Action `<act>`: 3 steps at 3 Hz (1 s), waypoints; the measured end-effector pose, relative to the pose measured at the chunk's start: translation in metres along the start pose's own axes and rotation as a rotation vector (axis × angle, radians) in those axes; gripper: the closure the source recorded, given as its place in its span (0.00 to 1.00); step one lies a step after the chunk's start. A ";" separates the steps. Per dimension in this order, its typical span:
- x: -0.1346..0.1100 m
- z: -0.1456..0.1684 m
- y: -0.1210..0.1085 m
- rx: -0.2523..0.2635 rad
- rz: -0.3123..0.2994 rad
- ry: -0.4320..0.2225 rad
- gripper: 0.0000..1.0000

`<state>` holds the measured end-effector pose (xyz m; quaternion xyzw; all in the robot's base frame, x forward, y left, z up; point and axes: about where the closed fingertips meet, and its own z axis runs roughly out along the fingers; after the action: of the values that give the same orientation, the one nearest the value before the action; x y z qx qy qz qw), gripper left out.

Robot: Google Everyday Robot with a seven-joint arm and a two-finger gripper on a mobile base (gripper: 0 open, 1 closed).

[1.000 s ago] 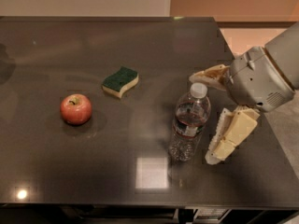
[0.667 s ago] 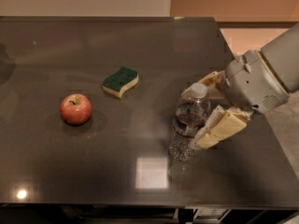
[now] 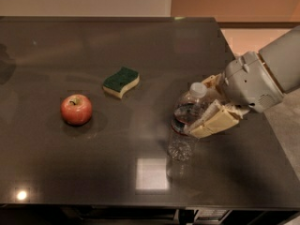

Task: Move water bottle near sponge

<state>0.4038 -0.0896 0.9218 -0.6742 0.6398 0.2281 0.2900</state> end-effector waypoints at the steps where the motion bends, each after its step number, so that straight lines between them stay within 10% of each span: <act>1: 0.000 -0.002 -0.024 0.015 0.033 -0.002 1.00; 3: -0.025 0.005 -0.082 0.041 0.039 -0.015 1.00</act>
Offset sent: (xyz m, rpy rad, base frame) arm 0.1339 0.0530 0.0457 0.0408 -0.0363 -0.0487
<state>0.4841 -0.0671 0.9435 -0.6537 0.6553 0.2256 0.3039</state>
